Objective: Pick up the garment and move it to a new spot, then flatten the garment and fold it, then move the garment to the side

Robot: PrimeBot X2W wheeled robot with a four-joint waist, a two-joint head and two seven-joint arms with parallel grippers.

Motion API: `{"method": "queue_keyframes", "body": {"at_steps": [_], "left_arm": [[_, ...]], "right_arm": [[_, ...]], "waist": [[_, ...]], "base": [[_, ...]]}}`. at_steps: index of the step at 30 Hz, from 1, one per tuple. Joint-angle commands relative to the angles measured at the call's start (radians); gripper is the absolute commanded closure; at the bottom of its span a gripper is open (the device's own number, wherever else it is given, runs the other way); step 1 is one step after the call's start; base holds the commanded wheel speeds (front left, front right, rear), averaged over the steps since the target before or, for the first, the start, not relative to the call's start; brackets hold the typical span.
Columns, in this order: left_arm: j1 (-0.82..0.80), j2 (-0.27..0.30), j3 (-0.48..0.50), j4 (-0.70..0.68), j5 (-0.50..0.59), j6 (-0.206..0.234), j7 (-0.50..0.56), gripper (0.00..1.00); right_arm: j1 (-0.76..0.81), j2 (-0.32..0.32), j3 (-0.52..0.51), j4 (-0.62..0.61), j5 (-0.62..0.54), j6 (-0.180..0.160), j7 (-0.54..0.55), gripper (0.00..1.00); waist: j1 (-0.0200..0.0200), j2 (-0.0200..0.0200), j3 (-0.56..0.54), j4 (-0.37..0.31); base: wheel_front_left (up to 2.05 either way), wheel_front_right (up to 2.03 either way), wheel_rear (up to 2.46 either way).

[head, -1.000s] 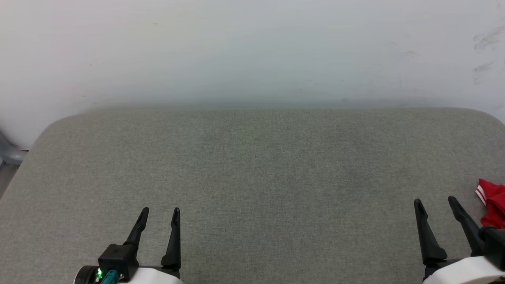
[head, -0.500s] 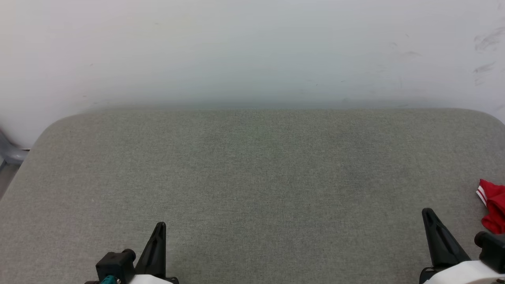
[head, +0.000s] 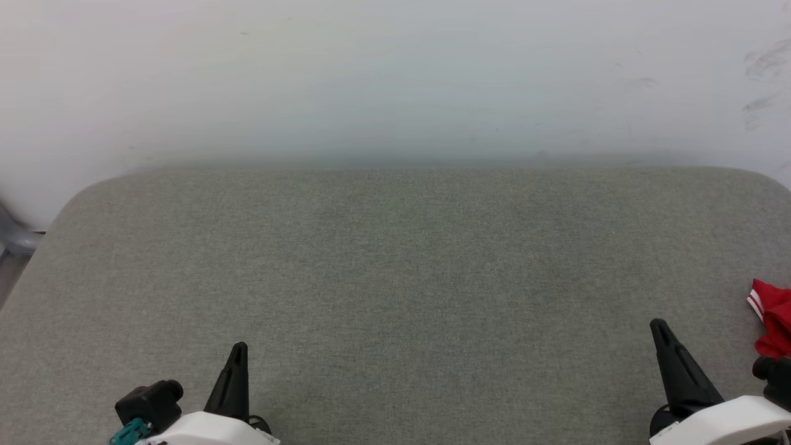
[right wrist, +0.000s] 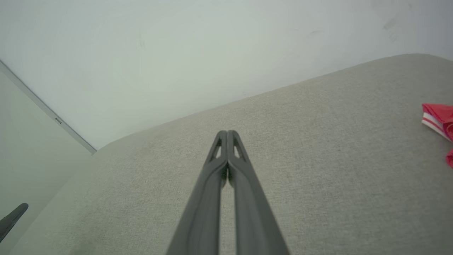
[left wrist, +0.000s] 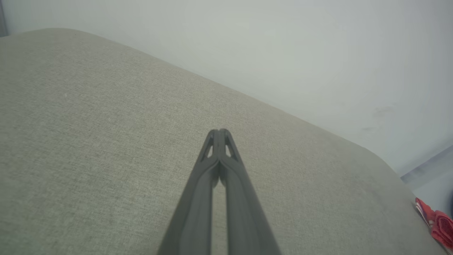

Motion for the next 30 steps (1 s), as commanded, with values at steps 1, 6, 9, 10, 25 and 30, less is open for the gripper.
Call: {"method": "queue_keyframes", "body": {"at_steps": [1, 6, 9, 10, 25, 30], "left_arm": [[-0.032, 0.0, 0.012, -0.009, -0.046, -0.01, 0.011, 1.0], [-0.043, -0.005, 0.027, -0.002, -0.122, -0.018, 0.031, 1.0], [-0.048, -0.008, 0.036, 0.002, -0.165, -0.023, 0.043, 1.0], [-0.048, -0.008, 0.036, 0.002, -0.165, -0.023, 0.043, 1.0], [-0.077, -0.021, 0.075, 0.019, -0.36, -0.045, 0.098, 1.0], [-0.085, -0.025, 0.087, 0.024, -0.419, -0.052, 0.114, 1.0]], "right_arm": [[-0.033, -0.009, 0.0, 0.002, 0.054, 0.0, -0.006, 1.0], [-0.05, -0.01, 0.001, 0.029, 0.138, 0.0, -0.008, 1.0], [-0.06, -0.011, 0.002, 0.045, 0.185, 0.0, -0.009, 1.0], [-0.06, -0.011, 0.002, 0.045, 0.185, 0.0, -0.009, 1.0], [-0.103, -0.014, 0.003, 0.116, 0.401, 0.0, -0.014, 1.0], [-0.118, -0.014, 0.003, 0.138, 0.465, 0.0, -0.015, 1.0]], "waist": [[0.0, -0.0001, 0.001, 0.0], [0.0, -0.0001, 0.003, -0.001], [0.0, -0.0001, 0.004, -0.001], [0.0, -0.0001, 0.004, -0.001], [-0.0001, -0.0001, 0.011, -0.003], [-0.0001, -0.0001, 0.014, -0.004]], "base": [[0.0, 0.0, 0.0], [0.0, 0.0, 0.0], [0.0, 0.0, 0.0], [0.0, 0.0, 0.0], [0.0, 0.0, 0.0], [0.0, 0.0, 0.0]]}}
